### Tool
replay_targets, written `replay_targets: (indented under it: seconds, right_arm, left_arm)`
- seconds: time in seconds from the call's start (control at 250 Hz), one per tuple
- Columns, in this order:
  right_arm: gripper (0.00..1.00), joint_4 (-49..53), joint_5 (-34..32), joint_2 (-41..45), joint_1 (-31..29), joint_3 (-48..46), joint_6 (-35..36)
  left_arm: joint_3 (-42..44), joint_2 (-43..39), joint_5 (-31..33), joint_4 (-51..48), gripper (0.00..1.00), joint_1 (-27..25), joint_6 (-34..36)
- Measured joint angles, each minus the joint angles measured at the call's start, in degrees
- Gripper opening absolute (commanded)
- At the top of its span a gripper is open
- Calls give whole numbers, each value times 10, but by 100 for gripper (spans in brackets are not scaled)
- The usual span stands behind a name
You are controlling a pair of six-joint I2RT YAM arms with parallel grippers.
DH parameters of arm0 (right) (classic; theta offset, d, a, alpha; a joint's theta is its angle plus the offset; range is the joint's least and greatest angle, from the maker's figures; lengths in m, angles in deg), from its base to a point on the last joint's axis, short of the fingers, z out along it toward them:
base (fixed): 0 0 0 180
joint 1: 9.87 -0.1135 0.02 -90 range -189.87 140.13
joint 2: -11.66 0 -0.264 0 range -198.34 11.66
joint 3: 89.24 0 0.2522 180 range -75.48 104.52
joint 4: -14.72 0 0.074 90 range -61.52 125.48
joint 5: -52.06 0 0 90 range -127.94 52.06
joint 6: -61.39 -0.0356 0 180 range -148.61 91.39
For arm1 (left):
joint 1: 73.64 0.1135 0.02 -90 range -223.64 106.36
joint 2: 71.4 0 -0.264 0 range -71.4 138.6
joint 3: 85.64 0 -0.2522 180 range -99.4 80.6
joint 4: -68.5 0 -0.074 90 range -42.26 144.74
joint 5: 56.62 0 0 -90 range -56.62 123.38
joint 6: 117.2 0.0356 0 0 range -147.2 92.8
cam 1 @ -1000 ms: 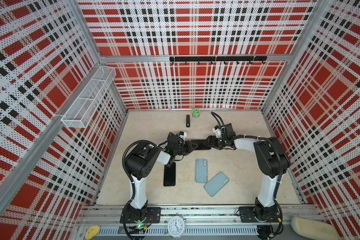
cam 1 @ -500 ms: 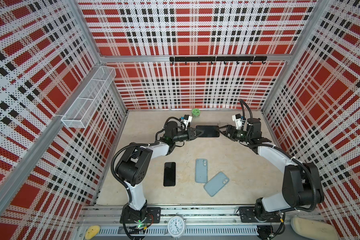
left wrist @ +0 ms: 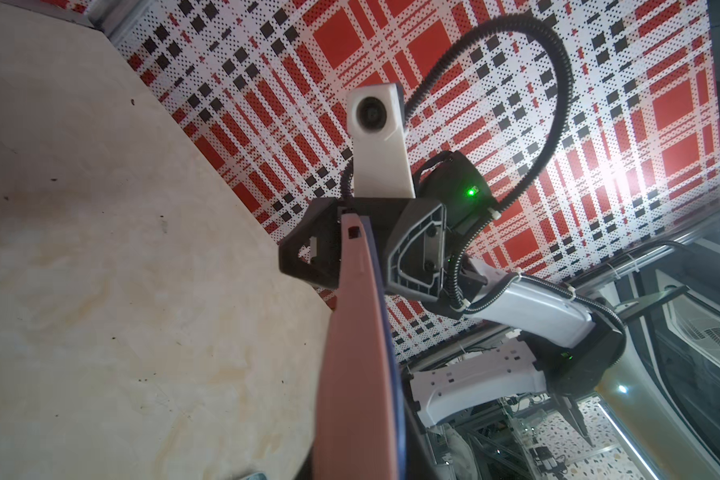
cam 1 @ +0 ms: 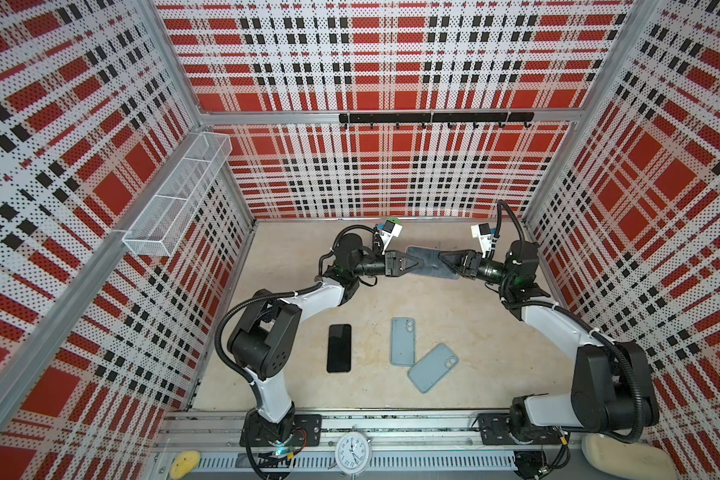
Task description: Put the phone into the phone case
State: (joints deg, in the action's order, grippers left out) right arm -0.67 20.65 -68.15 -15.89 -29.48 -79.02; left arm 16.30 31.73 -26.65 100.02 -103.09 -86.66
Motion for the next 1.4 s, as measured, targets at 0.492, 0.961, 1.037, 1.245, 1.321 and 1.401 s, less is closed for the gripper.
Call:
replay_targets:
  seconds: [0.492, 0.961, 1.037, 1.245, 1.321, 1.401]
  right_arm:
    - [18, 0, 3, 44, -2, -10, 4]
    - [35, 78, -23, 50, -3, 19, 47]
    - [47, 91, -32, 43, 1, 24, 46]
    - [62, 85, -36, 38, 8, 35, 26]
    - [64, 62, -30, 37, 12, 34, 6]
    - [65, 26, -20, 37, 17, 25, -22]
  left_arm:
    - [-3, 36, 19, 150, 27, 10, -123]
    - [-1, 33, 50, 132, 14, 0, -120]
    - [2, 27, 61, 137, 11, -6, -118]
    - [24, 26, 86, 181, 8, -9, -145]
    - [24, 26, 98, 203, 8, -8, -158]
    - [24, 26, 108, 220, 8, -7, -166]
